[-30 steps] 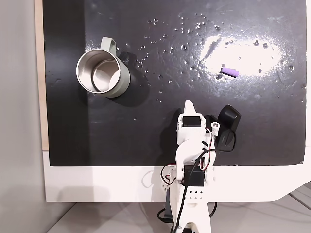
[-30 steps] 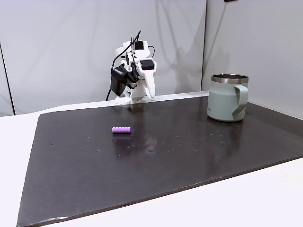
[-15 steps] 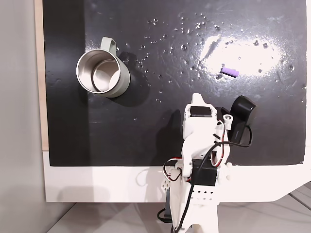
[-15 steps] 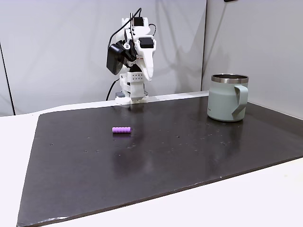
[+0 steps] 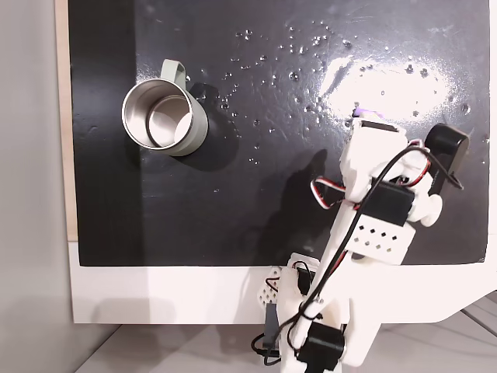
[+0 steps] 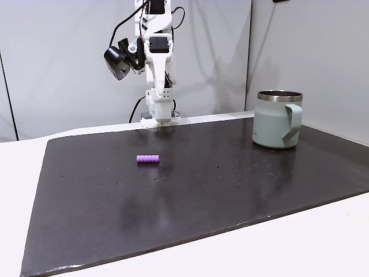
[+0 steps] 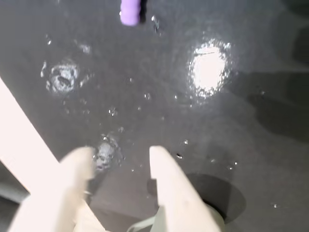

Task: Grasp a pengrip and put it in the cup.

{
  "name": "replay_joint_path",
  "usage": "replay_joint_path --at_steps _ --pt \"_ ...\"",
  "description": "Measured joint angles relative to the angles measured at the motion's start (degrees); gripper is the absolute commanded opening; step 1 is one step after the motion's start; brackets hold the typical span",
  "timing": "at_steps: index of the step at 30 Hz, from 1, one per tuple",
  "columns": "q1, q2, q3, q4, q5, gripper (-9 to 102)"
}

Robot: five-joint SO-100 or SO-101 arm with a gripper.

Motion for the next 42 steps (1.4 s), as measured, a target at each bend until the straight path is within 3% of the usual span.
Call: replay_joint_path --at_steps 11,34,42 --pt "3.6 -24.35 -19.86 5.19 -0.26 28" --pt "5.71 -49.39 -30.94 1.14 0.0 28" --pt "6.77 -53.96 -34.19 0.62 -0.09 23"
